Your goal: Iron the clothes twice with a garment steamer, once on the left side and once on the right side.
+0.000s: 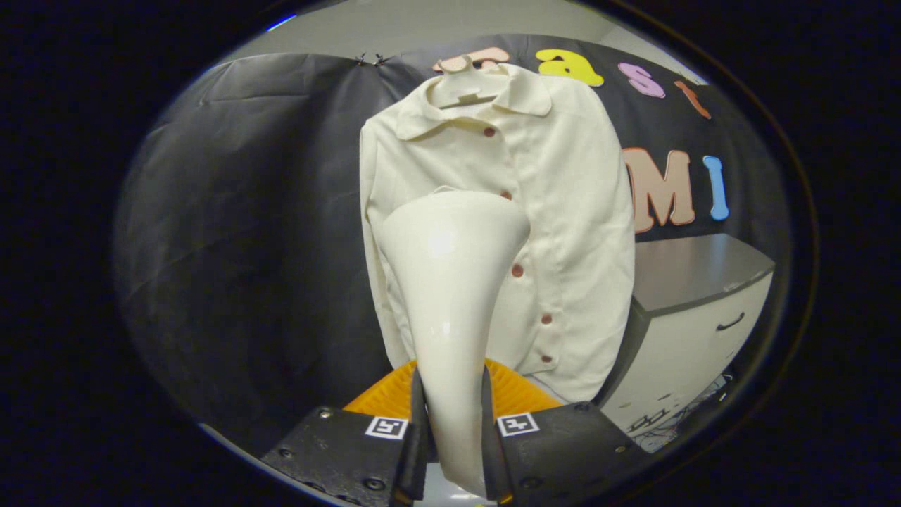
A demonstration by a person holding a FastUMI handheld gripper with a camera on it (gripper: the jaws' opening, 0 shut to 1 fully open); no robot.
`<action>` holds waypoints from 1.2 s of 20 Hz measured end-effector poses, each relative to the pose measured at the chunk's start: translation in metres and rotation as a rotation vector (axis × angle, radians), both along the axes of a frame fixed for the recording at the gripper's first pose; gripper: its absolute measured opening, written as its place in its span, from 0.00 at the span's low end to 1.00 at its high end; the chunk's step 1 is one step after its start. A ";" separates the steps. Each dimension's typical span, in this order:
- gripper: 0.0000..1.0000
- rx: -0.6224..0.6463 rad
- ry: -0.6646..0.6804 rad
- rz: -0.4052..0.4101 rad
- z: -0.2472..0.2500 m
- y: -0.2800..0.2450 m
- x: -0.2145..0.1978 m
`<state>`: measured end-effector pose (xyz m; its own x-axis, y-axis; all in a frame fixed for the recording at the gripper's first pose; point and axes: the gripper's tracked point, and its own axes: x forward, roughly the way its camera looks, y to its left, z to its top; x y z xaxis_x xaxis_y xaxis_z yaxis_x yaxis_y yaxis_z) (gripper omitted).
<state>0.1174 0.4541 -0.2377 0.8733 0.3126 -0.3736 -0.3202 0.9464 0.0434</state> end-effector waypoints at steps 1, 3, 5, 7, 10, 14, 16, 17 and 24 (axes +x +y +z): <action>0.32 0.016 -0.010 -0.002 0.011 0.001 -0.002; 0.32 0.055 -0.030 -0.019 0.026 -0.001 0.002; 0.31 0.084 -0.030 -0.037 0.039 -0.007 0.004; 0.32 0.098 -0.041 -0.060 0.051 -0.016 0.016; 0.32 0.106 -0.048 -0.082 0.066 -0.026 0.034; 0.32 0.115 -0.045 -0.106 0.077 -0.035 0.052; 0.32 0.126 -0.048 -0.112 0.085 -0.038 0.060; 0.32 0.131 -0.035 -0.114 0.089 -0.041 0.063; 0.32 0.170 0.017 -0.156 0.110 -0.058 0.095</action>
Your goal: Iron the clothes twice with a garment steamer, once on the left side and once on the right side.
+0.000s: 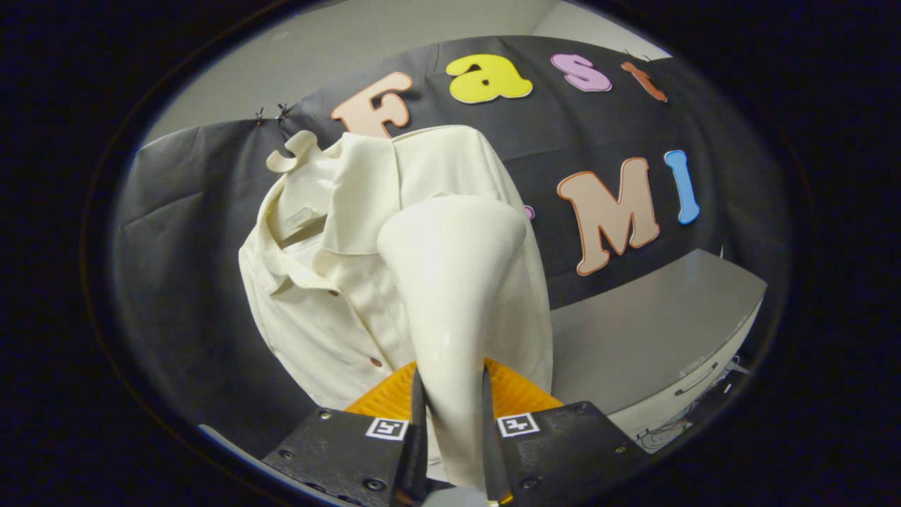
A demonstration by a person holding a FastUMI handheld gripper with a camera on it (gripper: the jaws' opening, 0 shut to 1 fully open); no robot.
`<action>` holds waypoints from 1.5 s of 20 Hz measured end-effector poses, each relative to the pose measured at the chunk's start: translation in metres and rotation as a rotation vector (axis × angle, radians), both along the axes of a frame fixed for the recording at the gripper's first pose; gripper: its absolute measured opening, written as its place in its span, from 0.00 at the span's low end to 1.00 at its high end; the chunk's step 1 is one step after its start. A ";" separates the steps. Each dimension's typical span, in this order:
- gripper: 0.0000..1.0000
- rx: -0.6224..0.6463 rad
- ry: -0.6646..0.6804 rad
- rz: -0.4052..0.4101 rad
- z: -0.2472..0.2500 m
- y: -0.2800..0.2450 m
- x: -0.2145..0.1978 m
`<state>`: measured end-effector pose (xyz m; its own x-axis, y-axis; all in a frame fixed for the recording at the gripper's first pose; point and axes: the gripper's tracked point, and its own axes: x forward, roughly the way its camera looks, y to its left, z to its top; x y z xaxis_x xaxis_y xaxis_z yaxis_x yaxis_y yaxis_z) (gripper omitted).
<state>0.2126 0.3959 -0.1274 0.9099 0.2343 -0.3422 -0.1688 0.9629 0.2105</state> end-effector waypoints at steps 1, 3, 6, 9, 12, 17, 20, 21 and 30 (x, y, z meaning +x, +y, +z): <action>0.32 -0.009 0.000 0.004 -0.001 -0.001 0.000; 0.32 -0.028 -0.001 0.010 -0.005 -0.003 0.001; 0.32 -0.060 0.027 0.016 -0.024 -0.011 0.003; 0.32 -0.073 0.065 0.015 -0.048 -0.016 0.000; 0.32 -0.093 0.107 0.015 -0.076 -0.022 -0.004; 0.32 -0.119 0.178 0.010 -0.125 -0.031 -0.011; 0.32 -0.129 0.239 0.006 -0.155 -0.040 -0.015; 0.32 -0.133 0.256 0.004 -0.164 -0.044 -0.015; 0.33 -0.231 0.426 0.020 -0.265 -0.066 -0.026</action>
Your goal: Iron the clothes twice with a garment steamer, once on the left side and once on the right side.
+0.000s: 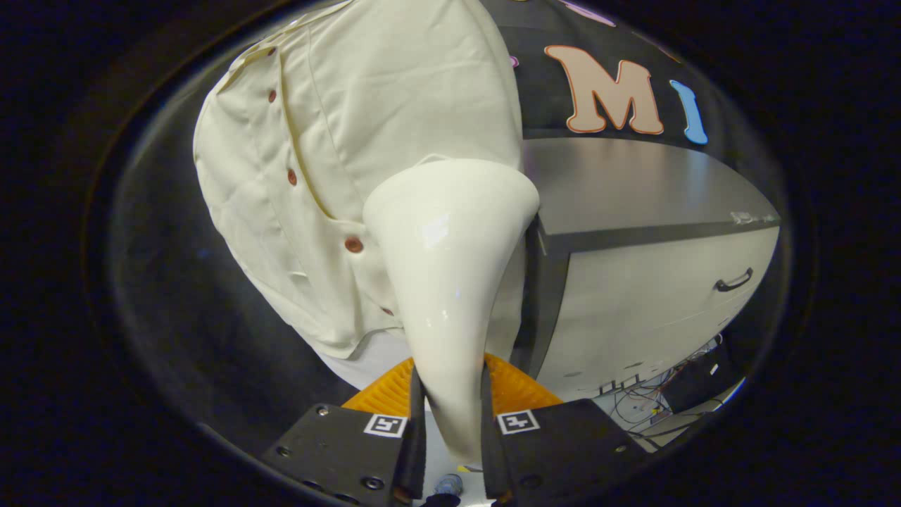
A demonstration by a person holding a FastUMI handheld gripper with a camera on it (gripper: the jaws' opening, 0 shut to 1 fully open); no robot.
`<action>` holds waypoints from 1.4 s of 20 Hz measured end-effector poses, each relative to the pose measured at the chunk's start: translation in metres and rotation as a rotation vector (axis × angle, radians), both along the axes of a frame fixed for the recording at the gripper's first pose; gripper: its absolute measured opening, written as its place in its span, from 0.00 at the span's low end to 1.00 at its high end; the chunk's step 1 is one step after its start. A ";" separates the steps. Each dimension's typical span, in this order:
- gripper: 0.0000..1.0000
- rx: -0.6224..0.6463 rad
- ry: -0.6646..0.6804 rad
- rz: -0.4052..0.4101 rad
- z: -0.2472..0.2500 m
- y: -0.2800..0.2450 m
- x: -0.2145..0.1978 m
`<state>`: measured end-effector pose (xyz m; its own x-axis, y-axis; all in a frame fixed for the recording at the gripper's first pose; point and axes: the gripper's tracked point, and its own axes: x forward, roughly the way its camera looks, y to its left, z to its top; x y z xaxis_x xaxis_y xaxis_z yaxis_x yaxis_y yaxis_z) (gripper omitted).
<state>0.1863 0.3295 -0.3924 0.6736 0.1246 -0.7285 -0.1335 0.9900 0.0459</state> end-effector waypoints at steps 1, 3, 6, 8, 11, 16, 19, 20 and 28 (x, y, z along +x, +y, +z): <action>0.33 -0.018 0.004 0.001 -0.009 -0.001 -0.003; 0.33 -0.024 0.032 -0.006 -0.027 -0.004 -0.008; 0.33 -0.007 0.072 -0.015 -0.051 -0.003 -0.009; 0.33 -0.009 0.099 -0.021 -0.065 -0.007 -0.011; 0.33 -0.011 0.123 -0.027 -0.084 -0.009 -0.011; 0.33 -0.033 0.164 -0.028 -0.101 -0.013 -0.022; 0.33 -0.042 0.173 -0.027 -0.106 -0.010 -0.027; 0.33 -0.043 0.174 -0.027 -0.104 -0.009 -0.029; 0.33 -0.034 0.146 -0.023 -0.088 -0.002 -0.047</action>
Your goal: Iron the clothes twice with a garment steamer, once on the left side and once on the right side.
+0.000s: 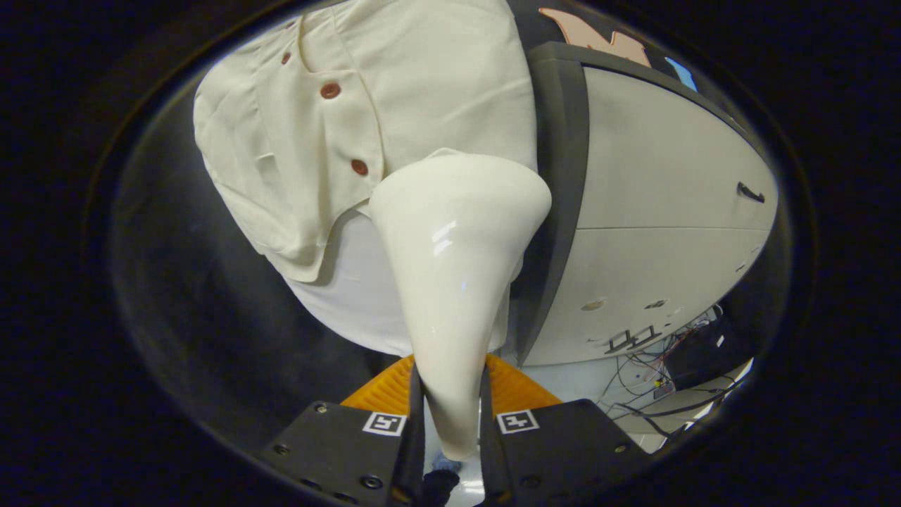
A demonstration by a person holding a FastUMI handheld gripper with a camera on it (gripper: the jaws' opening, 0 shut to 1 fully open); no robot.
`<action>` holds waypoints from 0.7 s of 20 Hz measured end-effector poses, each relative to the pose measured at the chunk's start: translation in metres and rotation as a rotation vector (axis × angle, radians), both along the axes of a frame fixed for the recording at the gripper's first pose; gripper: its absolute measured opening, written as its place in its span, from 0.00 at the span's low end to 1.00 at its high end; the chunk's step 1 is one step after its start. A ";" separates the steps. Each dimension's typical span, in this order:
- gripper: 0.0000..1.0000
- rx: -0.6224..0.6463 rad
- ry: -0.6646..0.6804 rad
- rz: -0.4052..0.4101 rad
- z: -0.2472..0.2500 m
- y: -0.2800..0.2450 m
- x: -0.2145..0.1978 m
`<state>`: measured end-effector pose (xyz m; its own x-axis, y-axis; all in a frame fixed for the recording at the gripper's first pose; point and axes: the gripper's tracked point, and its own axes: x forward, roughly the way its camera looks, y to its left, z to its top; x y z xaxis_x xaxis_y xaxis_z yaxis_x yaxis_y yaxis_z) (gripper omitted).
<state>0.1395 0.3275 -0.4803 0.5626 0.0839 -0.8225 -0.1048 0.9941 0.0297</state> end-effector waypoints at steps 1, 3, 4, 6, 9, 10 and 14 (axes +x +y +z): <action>0.33 0.000 -0.009 -0.001 0.002 0.002 -0.003; 0.33 0.007 -0.030 -0.012 0.010 0.005 -0.008; 0.33 0.010 -0.041 -0.014 0.015 0.007 -0.010; 0.33 0.019 -0.066 -0.021 0.028 0.011 -0.016; 0.33 0.030 -0.114 -0.038 0.050 0.016 -0.026; 0.33 0.034 -0.129 -0.043 0.058 0.017 -0.028; 0.33 0.055 -0.208 -0.067 0.095 0.025 -0.045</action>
<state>0.0949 0.3520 -0.3848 0.7253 0.0819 -0.6836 -0.0476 0.9965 0.0689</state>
